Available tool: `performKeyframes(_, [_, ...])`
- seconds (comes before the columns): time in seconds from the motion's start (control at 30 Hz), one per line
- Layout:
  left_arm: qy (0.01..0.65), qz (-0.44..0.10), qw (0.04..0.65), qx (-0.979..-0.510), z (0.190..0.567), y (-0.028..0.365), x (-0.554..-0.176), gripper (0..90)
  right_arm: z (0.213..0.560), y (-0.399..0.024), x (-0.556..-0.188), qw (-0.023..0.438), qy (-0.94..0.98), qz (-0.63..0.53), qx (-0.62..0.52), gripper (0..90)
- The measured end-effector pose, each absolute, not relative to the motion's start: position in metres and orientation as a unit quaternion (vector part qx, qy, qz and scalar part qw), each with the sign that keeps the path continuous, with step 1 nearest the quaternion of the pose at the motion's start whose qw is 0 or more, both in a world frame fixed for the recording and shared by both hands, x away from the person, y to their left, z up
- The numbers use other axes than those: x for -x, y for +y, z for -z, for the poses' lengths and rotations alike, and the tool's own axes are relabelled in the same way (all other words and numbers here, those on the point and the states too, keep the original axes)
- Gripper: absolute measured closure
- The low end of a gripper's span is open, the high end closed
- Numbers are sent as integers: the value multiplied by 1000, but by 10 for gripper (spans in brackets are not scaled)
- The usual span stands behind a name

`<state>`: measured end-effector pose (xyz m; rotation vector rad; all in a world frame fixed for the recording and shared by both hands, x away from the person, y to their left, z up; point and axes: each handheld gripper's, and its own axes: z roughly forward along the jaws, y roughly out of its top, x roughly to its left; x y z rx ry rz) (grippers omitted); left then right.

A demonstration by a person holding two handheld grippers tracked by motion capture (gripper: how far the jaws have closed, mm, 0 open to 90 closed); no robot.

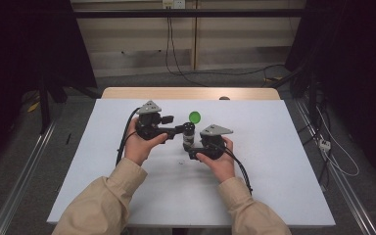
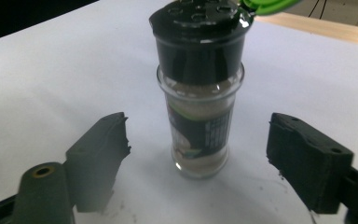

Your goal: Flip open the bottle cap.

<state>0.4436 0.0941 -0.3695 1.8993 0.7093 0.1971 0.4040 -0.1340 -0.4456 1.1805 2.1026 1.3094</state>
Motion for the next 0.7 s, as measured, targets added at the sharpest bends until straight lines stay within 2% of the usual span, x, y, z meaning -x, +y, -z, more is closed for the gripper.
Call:
performKeyframes(0.27, [292, -82, 522, -797, 379, 116, -434, 263, 443, -146, -389, 199, 756, -463, -417, 163])
performKeyframes(0.43, [290, -79, 522, -798, 384, 126, -428, 211, 443, -155, -380, 183, 759, -468, -415, 134])
performKeyframes(0.7, [290, -75, 519, -801, 394, 141, -420, 170, 443, -169, -366, 188, 756, -471, -414, 131])
